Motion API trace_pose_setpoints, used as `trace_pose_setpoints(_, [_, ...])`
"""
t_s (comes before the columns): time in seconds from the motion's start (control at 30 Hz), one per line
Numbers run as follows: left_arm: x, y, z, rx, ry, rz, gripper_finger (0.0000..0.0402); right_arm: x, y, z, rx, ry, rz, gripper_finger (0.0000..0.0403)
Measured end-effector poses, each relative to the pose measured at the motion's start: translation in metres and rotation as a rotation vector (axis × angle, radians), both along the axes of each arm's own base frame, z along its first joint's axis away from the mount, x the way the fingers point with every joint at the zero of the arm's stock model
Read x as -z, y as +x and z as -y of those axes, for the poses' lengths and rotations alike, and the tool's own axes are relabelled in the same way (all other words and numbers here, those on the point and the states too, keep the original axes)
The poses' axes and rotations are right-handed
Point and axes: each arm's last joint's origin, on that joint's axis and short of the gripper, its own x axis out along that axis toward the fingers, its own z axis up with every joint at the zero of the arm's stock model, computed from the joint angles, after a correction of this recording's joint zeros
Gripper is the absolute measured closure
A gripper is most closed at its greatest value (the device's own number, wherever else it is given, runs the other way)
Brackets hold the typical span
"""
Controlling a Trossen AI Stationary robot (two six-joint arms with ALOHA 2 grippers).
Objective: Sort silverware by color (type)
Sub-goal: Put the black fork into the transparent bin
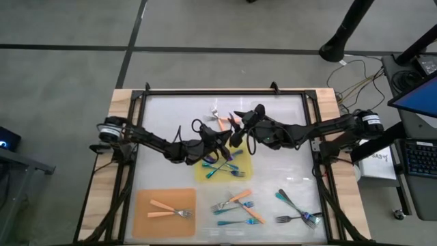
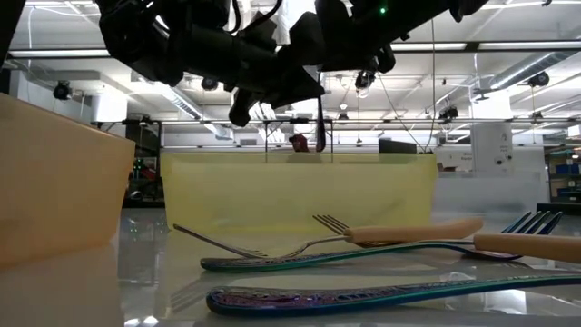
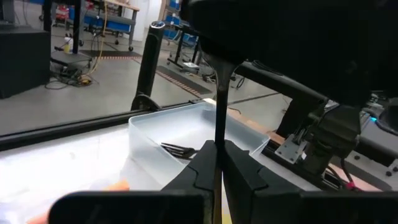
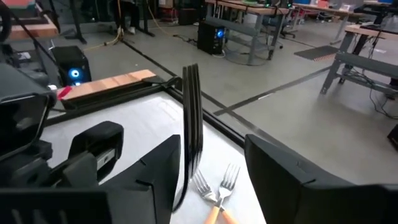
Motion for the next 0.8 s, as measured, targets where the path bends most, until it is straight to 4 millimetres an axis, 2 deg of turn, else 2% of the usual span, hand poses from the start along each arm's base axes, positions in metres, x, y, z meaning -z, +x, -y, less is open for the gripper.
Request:
trace_pose_setpoints(0.2, [0.007,0.006,0.000,-0.001,-0.001,-0.015,0.0401,0.000,0.000,0.003,0.023,-0.013,-0.009,0.0275])
trace_pose_setpoints(0.43, [0.007,0.011,0.001,-0.002,-0.002,-0.010,0.0401,0.001,-0.001,0.002,0.019,-0.047,-0.042,0.0381])
trace_pose_setpoints(0.63, [0.006,0.013,0.001,0.003,0.004,-0.017,0.0397,0.000,0.000,0.002,0.016,-0.060,-0.049,0.0393])
trace_pose_setpoints(0.8, [0.007,0.016,0.003,0.036,0.009,-0.078,0.0366,0.000,-0.003,0.005,0.066,-0.145,-0.131,0.0394])
